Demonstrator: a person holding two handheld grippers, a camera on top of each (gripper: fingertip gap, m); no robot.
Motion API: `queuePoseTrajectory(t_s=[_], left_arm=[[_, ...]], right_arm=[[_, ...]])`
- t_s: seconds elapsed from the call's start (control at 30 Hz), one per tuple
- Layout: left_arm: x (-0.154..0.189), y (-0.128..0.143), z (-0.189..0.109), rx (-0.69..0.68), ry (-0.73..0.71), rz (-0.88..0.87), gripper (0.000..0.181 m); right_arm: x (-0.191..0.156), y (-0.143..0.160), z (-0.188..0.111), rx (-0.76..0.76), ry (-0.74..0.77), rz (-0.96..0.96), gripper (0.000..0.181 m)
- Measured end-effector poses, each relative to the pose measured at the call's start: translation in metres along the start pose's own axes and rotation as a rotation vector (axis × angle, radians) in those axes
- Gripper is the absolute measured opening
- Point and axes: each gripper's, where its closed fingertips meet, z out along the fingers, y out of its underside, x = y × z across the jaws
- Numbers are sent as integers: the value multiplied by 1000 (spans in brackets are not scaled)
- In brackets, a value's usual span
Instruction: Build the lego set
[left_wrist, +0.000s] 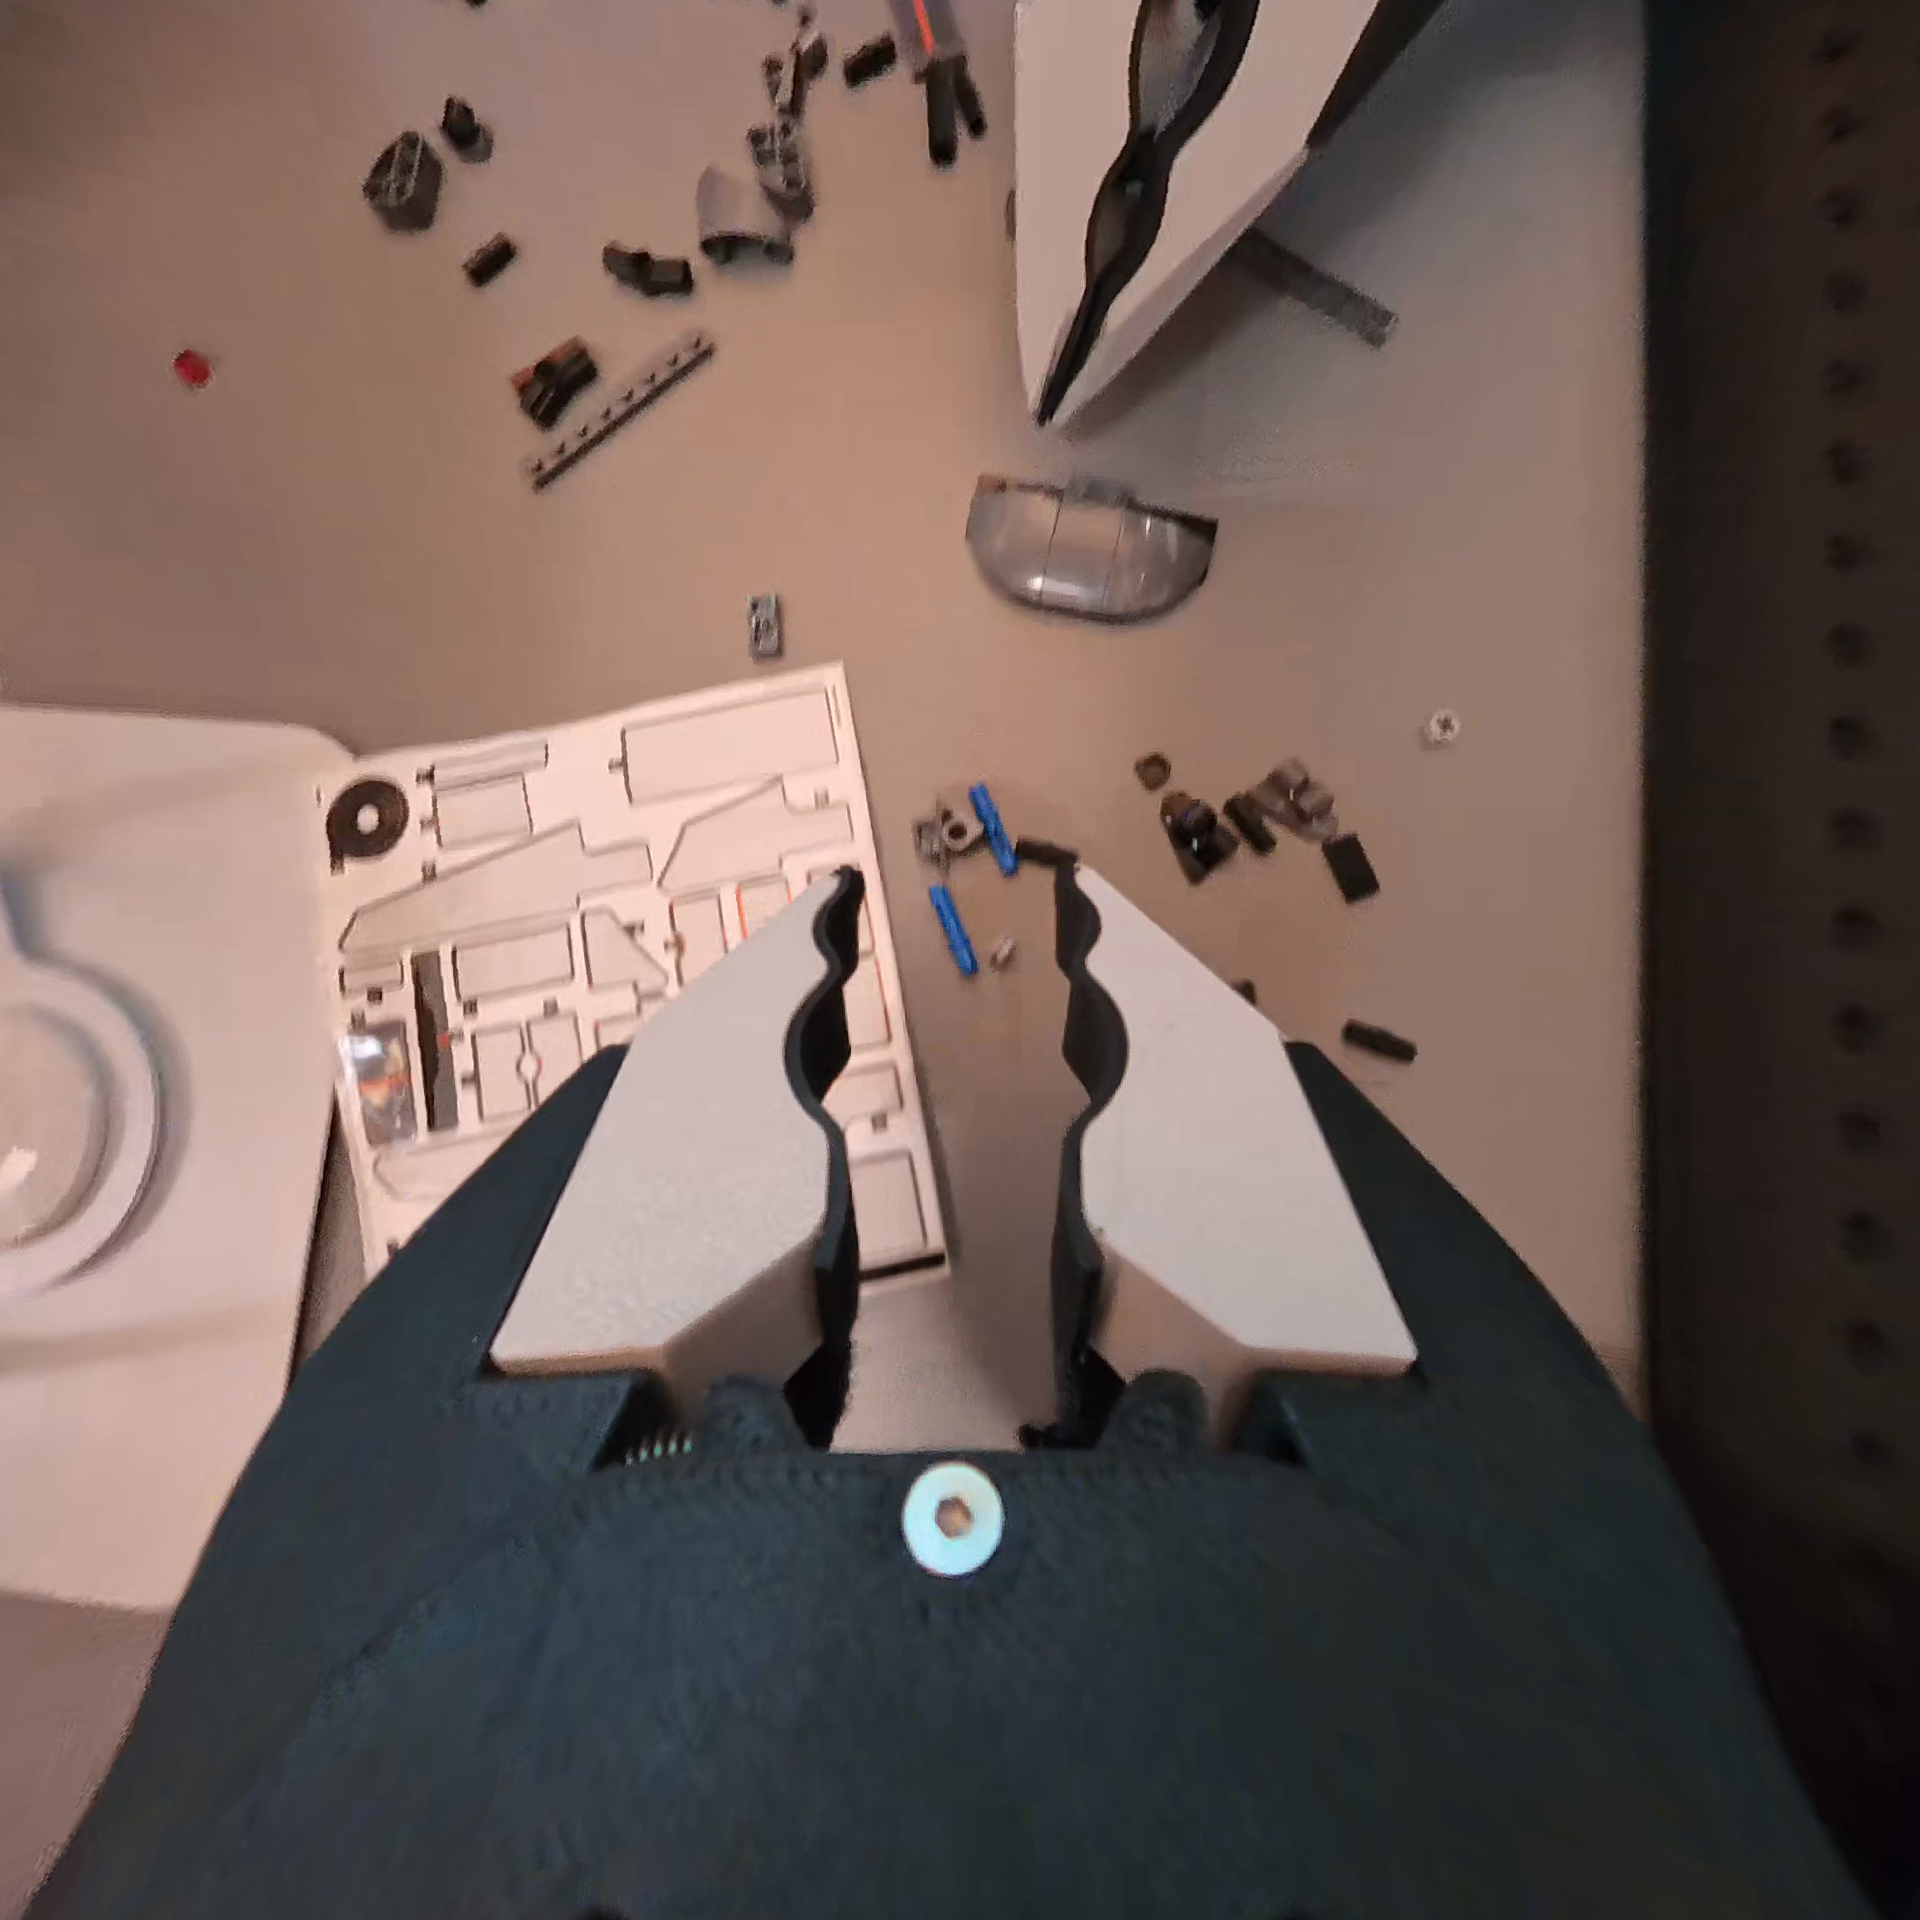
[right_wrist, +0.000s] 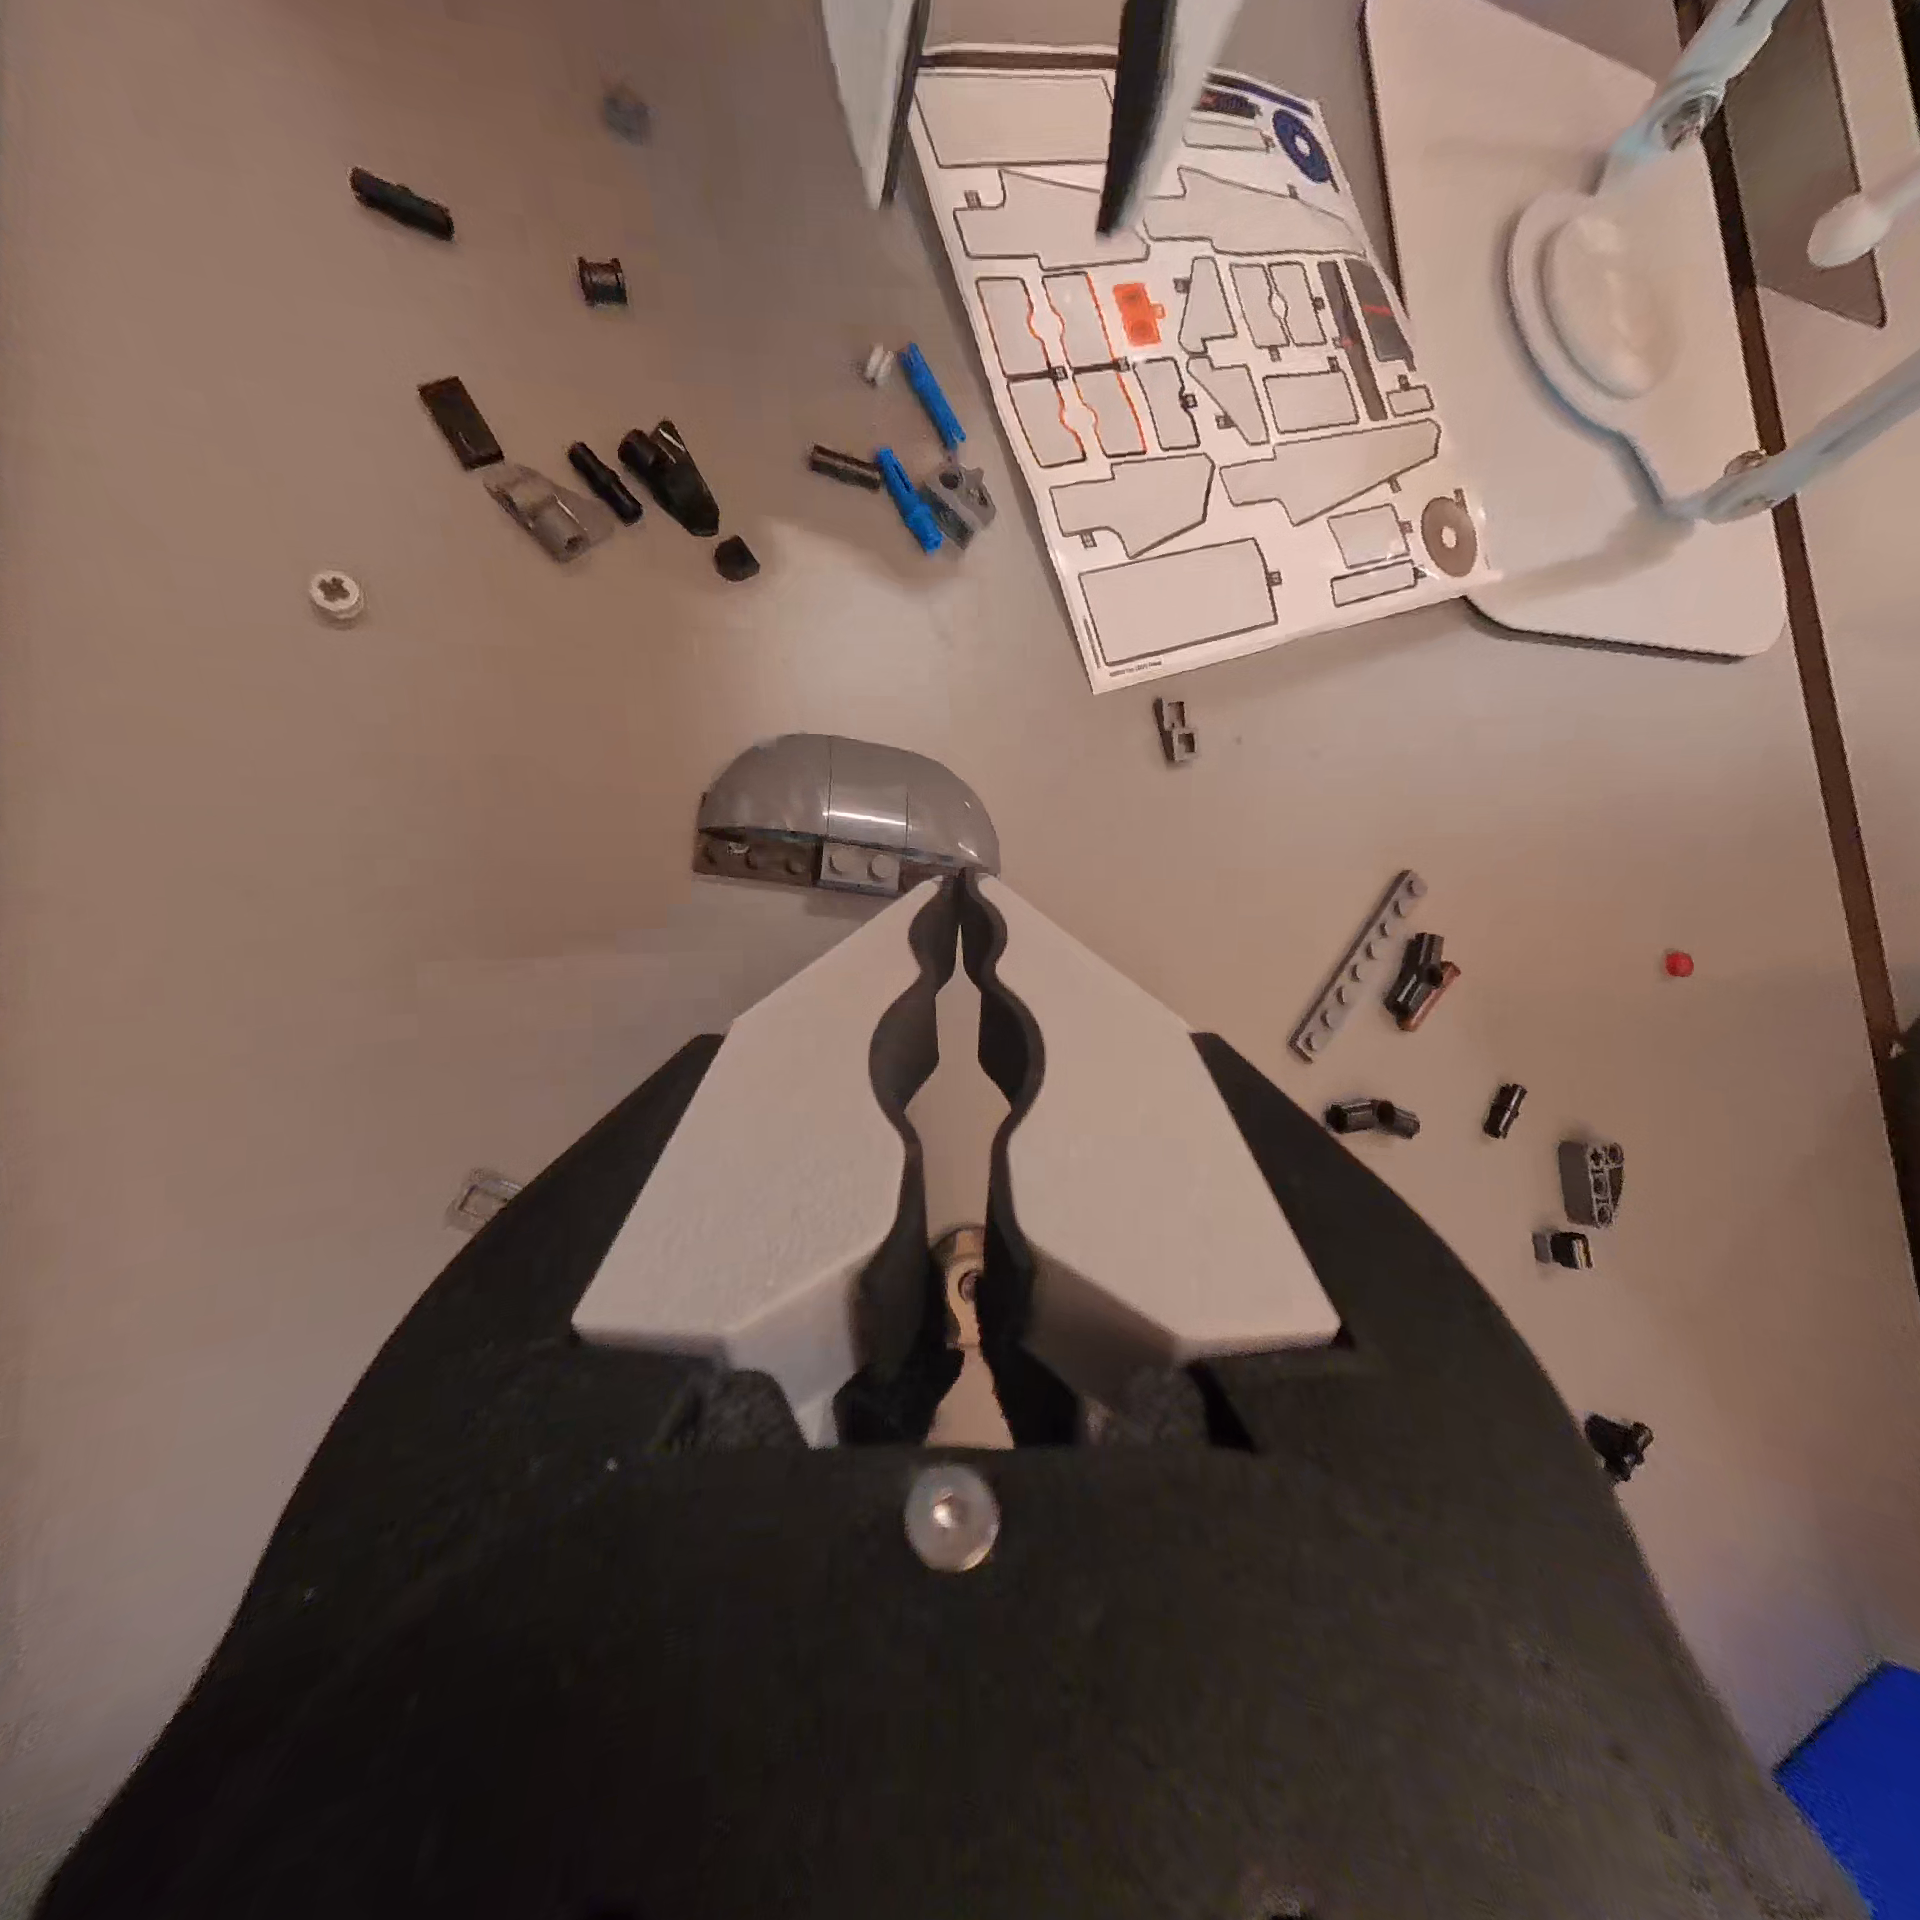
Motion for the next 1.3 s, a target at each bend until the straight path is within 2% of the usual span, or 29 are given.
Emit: queuePoseTrajectory(t_s=[0.13,0.3,0.53,0.83,1.03,1.3], left_arm=[[2,28,-5,-97,17,-34,34],[9,39,5,-163,48,-31,32],[4,29,21,-144,17,11,30],[-6,20,25,-120,-48,30,28],[-8,21,28,-132,-59,29,27],[-16,26,27,-144,-92,10,27]], right_arm=[[0,0,0,1,1,0,0],[9,2,-3,3,32,27,0],[46,3,-24,58,195,133,0],[109,41,-86,103,492,388,4],[114,75,-111,57,518,465,13],[124,91,-124,49,586,541,12]])
